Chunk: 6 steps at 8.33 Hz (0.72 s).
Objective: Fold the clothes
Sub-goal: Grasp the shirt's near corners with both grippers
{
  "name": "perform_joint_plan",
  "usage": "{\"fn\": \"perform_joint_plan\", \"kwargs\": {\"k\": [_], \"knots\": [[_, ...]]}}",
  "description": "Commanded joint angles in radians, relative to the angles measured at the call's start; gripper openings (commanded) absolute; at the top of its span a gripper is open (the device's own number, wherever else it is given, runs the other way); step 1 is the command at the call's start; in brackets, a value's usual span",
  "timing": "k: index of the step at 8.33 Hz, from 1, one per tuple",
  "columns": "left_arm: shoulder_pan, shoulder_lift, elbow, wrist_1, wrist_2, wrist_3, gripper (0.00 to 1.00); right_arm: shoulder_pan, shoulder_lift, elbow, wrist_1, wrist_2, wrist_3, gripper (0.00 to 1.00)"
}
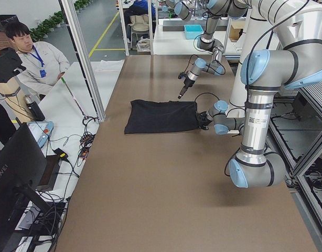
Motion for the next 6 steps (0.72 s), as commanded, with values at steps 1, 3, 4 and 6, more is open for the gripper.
{"fn": "perform_joint_plan", "kwargs": {"k": [1,3,4,6], "knots": [[0.002,-0.001,0.000,0.000,0.001,0.004,0.00,-0.007,-0.029,-0.006,-0.017,0.000,0.003,0.92],[0.002,0.001,0.000,0.000,0.001,0.004,0.00,-0.007,-0.026,-0.116,-0.002,0.000,0.040,0.89],[0.002,-0.001,0.000,0.001,0.007,0.004,0.00,0.000,-0.028,-0.120,-0.002,0.000,0.043,0.89],[0.000,0.002,0.000,0.002,0.008,0.005,0.00,-0.008,-0.029,-0.123,-0.002,0.002,0.067,0.89]]}}
